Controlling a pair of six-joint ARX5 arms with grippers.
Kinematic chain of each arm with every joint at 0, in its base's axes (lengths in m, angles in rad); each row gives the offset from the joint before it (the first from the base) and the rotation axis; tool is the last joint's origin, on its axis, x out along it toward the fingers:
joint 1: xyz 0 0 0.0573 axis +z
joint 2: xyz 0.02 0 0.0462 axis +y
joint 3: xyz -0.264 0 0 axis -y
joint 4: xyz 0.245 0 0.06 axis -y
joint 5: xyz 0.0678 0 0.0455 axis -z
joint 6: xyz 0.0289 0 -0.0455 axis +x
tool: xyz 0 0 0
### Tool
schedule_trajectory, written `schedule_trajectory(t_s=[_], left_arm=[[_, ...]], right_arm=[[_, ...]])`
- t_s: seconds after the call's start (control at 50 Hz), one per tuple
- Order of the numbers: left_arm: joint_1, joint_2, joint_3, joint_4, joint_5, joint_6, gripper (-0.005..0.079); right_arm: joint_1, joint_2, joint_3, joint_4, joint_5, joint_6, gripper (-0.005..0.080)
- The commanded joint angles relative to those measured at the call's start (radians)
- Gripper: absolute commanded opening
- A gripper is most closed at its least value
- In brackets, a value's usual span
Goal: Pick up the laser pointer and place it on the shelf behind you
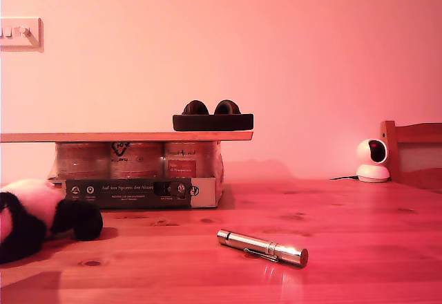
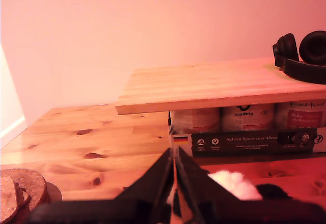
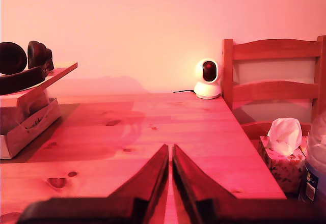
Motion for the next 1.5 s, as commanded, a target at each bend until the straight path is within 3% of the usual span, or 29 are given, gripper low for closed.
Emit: schedule_trajectory(t_s=[0.0, 0.28, 0.42, 0.56, 0.7, 0.82, 1.12, 1.32, 1.48], left_arm=[[0.087, -0.019, -0.019, -0.272, 0.075, 0.030, -0.0019], [0.087, -0.019, -0.019, -0.272, 0.105, 0.010, -0.0019], [0.087, -0.019, -0.019, -0.229, 0.181, -0.093, -0.0019], [0.085, -0.019, -0.018, -0.174, 0.319, -0.219, -0.0019], [0.063, -0.019, -0.016, -0.175, 0.450, -0.234, -0.0019], [-0.016, -0.019, -0.015, -0.174, 0.465, -0.234, -0.0019], [-0.152, -0.019, -0.014, -0.171, 0.525, -0.244, -0.0019], [-0.194, -0.019, -0.014, -0.131, 0.574, -0.240, -0.0018], [-0.237, -0.019, -0.014, -0.152, 0.624, -0.211, -0.0012]], right_arm=[[0.061, -0.006, -0.009, -0.140, -0.150, -0.049, -0.0012], [0.064, -0.006, -0.008, -0.129, -0.158, -0.027, -0.0012], [0.065, -0.006, -0.006, -0.042, -0.199, 0.048, -0.0012], [0.066, -0.006, 0.008, 0.034, -0.242, 0.181, -0.0012], [0.066, -0.006, 0.042, 0.033, -0.314, 0.257, -0.0012], [0.072, -0.006, 0.079, 0.014, -0.393, 0.291, -0.0012], [0.128, 0.052, 0.306, -0.364, -0.501, 0.311, -0.0012], [0.184, 0.221, 0.468, -0.615, -0.536, 0.226, -0.0012], [0.241, 0.396, 0.563, -0.718, -0.534, 0.159, -0.0012]])
